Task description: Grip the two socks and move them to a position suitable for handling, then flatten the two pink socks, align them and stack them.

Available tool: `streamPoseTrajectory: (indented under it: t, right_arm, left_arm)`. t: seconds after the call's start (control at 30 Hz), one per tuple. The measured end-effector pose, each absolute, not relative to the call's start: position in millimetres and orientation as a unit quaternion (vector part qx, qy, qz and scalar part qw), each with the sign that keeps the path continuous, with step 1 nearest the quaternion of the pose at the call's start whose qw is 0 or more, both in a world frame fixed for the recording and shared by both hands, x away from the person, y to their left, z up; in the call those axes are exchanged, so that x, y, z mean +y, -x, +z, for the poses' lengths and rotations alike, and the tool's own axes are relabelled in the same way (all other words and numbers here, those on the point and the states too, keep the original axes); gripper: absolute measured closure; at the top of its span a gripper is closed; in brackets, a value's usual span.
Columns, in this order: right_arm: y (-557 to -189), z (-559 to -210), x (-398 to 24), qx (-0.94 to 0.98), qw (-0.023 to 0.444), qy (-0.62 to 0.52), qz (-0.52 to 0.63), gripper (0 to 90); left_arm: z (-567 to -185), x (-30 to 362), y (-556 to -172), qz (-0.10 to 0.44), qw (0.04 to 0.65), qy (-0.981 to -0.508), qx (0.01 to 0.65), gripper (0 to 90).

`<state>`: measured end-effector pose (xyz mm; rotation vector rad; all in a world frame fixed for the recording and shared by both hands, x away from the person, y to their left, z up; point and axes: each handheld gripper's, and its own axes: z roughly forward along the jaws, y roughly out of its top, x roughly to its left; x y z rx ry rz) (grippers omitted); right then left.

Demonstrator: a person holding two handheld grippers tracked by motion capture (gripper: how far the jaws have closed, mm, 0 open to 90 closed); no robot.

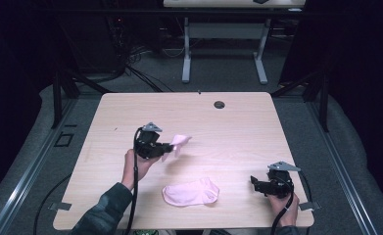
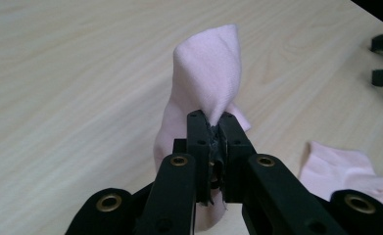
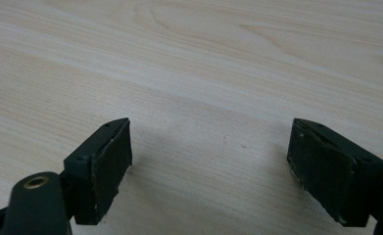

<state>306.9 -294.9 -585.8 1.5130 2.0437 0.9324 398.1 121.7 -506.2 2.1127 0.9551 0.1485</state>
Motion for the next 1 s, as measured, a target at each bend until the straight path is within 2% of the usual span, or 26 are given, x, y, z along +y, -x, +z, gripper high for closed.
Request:
streamPoseTrajectory:
  t: [0.2,0.33,0.37,0.47,0.57,0.67,0.83,1.0]
  right_arm:
    - [-307.7,-584.9,-292.6,0.738,0.215,-0.548,0.329,16.4]
    - [-313.4,-580.0,-285.9,0.743,0.188,-0.551,0.331,17.9]
    - [-315.0,-577.4,-282.3,0.744,0.18,-0.55,0.334,18.0]
    - [-319.8,-567.6,-268.1,0.758,0.165,-0.53,0.342,19.3]
    - [-326.5,-556.1,-250.4,0.777,0.156,-0.501,0.348,22.8]
    - [-334.9,-548.0,-231.7,0.794,0.156,-0.471,0.35,25.9]
    - [-350.1,-538.7,-207.9,0.814,0.145,-0.441,0.35,33.4]
    - [-371.4,-538.1,-188.4,0.818,0.121,-0.431,0.361,45.4]
  left_arm:
    - [-523.4,102.4,-390.5,0.028,0.386,-0.844,0.372,85.9]
    - [-536.5,94.0,-388.3,0.011,0.377,-0.849,0.371,84.4]
    - [-538.7,92.3,-387.6,0.009,0.375,-0.85,0.37,81.5]
    - [-541.0,91.2,-385.2,0.001,0.373,-0.851,0.371,62.5]
    - [-538.1,95.6,-381.6,0.008,0.371,-0.851,0.372,49.8]
    - [-536.3,106.0,-383.3,0.02,0.366,-0.847,0.385,45.0]
    - [-545.2,114.4,-396.7,0.035,0.313,-0.856,0.41,43.3]
    - [-555.4,112.6,-399.9,0.041,0.295,-0.858,0.419,45.5]
